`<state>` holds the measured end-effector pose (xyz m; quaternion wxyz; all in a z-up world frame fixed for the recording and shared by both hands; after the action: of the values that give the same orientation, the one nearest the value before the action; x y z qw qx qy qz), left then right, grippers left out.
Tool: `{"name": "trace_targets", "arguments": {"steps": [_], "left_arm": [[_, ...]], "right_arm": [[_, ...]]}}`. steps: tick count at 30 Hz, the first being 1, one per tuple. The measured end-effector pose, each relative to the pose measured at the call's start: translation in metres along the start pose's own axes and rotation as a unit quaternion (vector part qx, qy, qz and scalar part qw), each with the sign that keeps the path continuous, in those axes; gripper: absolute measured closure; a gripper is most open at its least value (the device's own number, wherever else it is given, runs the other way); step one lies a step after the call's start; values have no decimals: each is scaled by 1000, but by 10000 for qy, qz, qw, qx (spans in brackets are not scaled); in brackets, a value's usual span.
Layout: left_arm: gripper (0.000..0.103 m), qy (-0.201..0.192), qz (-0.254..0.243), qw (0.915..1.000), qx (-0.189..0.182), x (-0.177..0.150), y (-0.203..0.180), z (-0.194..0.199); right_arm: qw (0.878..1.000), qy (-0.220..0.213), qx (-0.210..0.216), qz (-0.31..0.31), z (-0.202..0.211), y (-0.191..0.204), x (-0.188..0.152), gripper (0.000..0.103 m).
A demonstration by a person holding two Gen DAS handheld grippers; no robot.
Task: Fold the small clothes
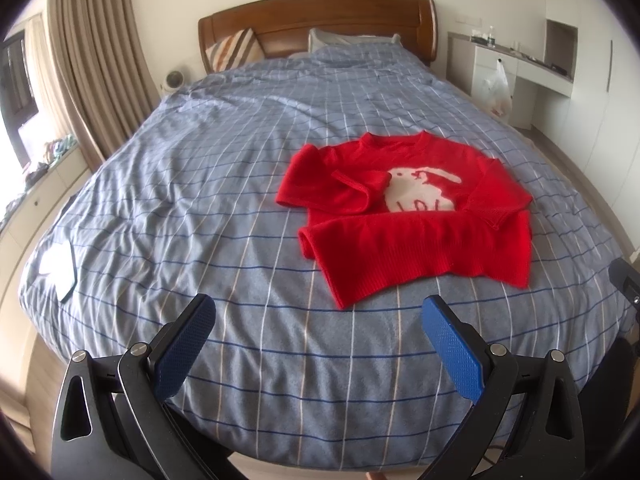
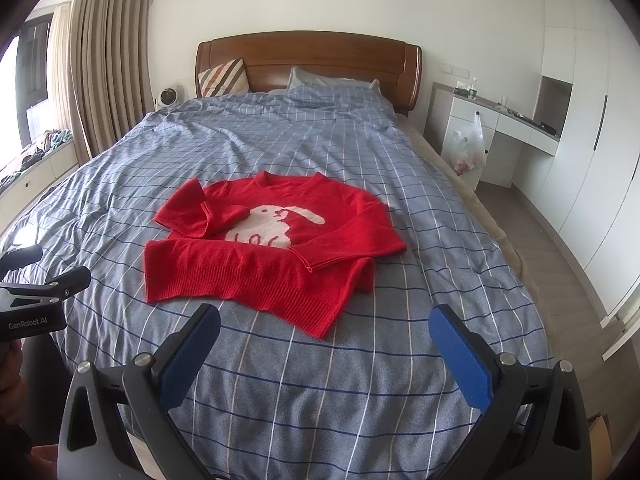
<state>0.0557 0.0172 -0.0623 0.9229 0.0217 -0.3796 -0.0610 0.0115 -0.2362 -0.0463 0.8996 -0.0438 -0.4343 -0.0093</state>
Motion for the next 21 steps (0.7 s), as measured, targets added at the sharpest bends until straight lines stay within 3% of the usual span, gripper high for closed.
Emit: {"name": "trace_targets", "arguments": {"steps": [4, 8, 10, 12, 13, 14, 15, 16, 17, 21], "left_arm": [[0, 378, 326, 9969, -604, -13, 24, -53], [2, 1008, 647, 9870, -1074, -28, 31, -121], [9, 1213, 710, 9819, -1272, -28, 24, -145], [31, 1301, 656, 9784, -1469, -24, 9, -161], [36, 1322, 569, 9790, -1443, -21, 2, -167], [50, 1283, 464, 9807, -1401, -18, -5, -172], [94, 1230, 374, 9813, -1429, -15, -11, -176], [97, 1277, 366, 9792, -1531, -14, -15, -179], [101, 1338, 485, 9773, -1569, -13, -12, -179], [101, 1160, 648, 9729, -1892, -15, 23, -134]], "right_arm": [[9998, 164, 7, -69, -36, -21, -16, 0], [9913, 857, 769, -630, -97, -39, -42, 0], [9821, 1060, 1176, -1021, -127, -45, -47, 0], [9750, 1198, 1373, -1273, -158, -49, -47, 2], [9712, 1256, 1490, -1371, -172, -49, -48, 7], [9659, 1321, 1654, -1491, -185, -47, -48, 20], [9594, 1439, 1821, -1601, -198, -46, -50, 30], [9567, 1565, 1839, -1628, -208, -45, -52, 59], [9570, 1634, 1787, -1596, -211, -46, -53, 97], [9577, 1574, 2034, -1288, -159, -57, -44, 99]]}}
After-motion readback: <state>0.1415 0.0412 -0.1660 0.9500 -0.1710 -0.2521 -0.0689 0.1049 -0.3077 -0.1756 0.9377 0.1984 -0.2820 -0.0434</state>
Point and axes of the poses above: each gripper's, at about its wrist camera, not at the fingertips, and z roughly against the way its jaws point, y to its left, x to its top, the point moved 5 cm from there along -z, roughly the way its jaws point, and after that the axes turned 1 degree about -z, right-handed, at the moved point
